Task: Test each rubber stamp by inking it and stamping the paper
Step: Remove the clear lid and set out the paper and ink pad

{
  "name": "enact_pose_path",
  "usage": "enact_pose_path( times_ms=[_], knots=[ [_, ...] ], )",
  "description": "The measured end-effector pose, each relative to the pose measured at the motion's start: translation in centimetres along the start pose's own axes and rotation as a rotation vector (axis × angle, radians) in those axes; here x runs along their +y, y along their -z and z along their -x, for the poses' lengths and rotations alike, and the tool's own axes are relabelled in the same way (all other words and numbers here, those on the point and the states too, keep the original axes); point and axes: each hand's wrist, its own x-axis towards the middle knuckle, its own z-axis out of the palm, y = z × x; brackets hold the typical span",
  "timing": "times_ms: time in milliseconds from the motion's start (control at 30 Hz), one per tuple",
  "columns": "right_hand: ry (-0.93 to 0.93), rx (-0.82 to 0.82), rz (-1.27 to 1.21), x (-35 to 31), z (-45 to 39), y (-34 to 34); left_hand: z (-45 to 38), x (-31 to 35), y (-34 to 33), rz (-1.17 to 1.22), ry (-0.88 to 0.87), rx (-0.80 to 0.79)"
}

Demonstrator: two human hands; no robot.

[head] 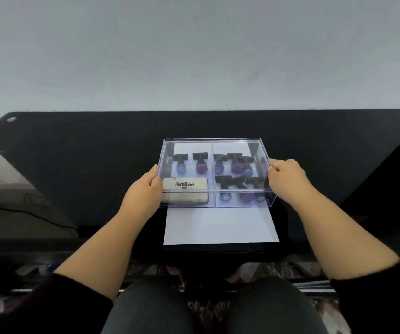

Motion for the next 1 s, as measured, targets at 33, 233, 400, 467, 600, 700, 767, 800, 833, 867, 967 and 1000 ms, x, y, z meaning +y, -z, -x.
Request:
enact_pose_path(
  times_ms=[33,233,400,467,600,700,767,800,833,867,967,1000],
  knots=[
    [-0.006,0.0,0.002,-0.2,0.0,0.2,-0.1,0.0,0.1,0.002,-0.01,0.006],
    [0.068,0.03,0.014,-2.3,-0.3,1.1,-0.6,0.2,1.5,0.02,-0.11,0.057],
    [0.189,-0.029,0.012,-6.8,-1.1,-0.2,-0.6,-0.2,4.6,0.114,-0.087,0.219],
    [0.246,-0.072,0.01,-9.0,-1.5,-1.4,-0.7,-0.8,6.2,0.183,-0.03,0.305],
    [0.364,-0.172,0.046,-14.0,-1.7,-4.4,-1.9,-3.5,9.7,0.247,0.086,0.396],
    [0.406,-0.258,0.07,-17.1,-1.4,-6.7,-2.1,-5.6,12.1,0.218,0.153,0.484],
    [0.439,-0.302,0.111,-19.0,-1.4,-8.5,-2.0,-6.9,13.4,0.19,0.198,0.53],
    [0.451,-0.32,0.134,-19.6,-1.3,-9.3,-1.9,-7.4,13.8,0.198,0.229,0.535],
    [0.461,-0.345,0.163,-20.4,-1.3,-10.2,-2.1,-8.2,14.2,0.211,0.266,0.544],
    [0.467,-0.368,0.198,-21.1,-1.3,-11.2,-2.2,-8.9,14.6,0.209,0.297,0.563],
    [0.47,-0.42,0.297,-22.4,-1.5,-13.5,-2.5,-10.4,15.5,0.09,0.4,0.602],
    [0.472,-0.431,0.321,-22.6,-1.6,-14.3,-2.6,-10.8,15.7,0.044,0.437,0.609]
  ],
)
